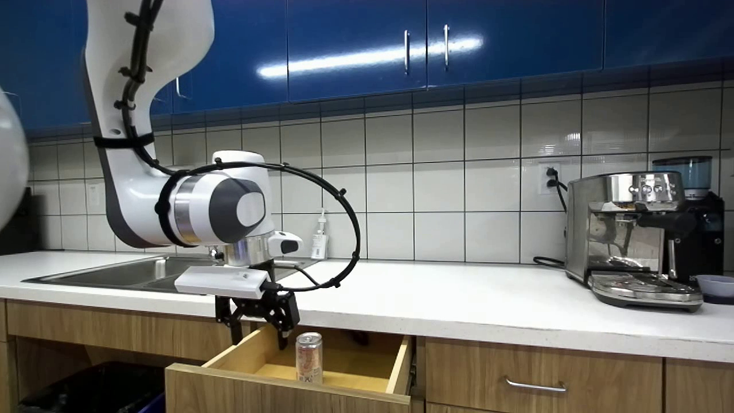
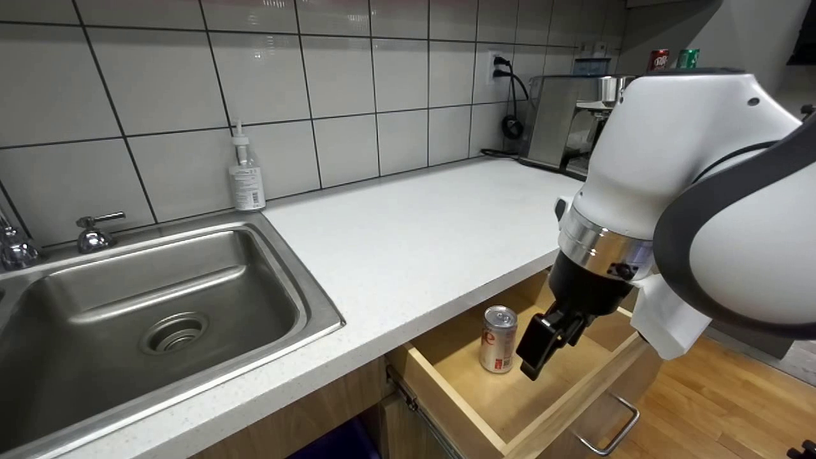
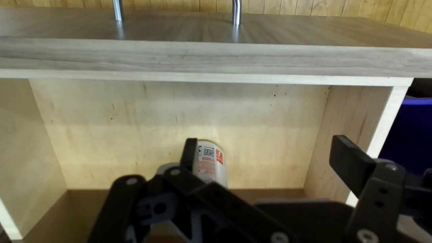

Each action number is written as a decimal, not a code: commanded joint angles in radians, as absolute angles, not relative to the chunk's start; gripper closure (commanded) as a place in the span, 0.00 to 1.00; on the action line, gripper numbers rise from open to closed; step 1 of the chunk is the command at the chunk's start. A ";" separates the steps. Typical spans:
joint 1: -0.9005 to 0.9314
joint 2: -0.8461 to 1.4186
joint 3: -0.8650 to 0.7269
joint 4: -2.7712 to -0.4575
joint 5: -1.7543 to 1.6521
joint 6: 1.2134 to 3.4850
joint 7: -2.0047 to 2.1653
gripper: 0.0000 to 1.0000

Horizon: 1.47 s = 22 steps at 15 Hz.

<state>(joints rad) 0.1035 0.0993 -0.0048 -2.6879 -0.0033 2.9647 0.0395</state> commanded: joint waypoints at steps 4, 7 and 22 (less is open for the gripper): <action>0.051 -0.023 0.052 -2.738 0.158 2.821 -0.154 0.00; 0.064 -0.050 0.044 -2.746 0.189 2.756 -0.205 0.00; 0.072 -0.025 0.035 -2.738 0.162 2.727 -0.184 0.00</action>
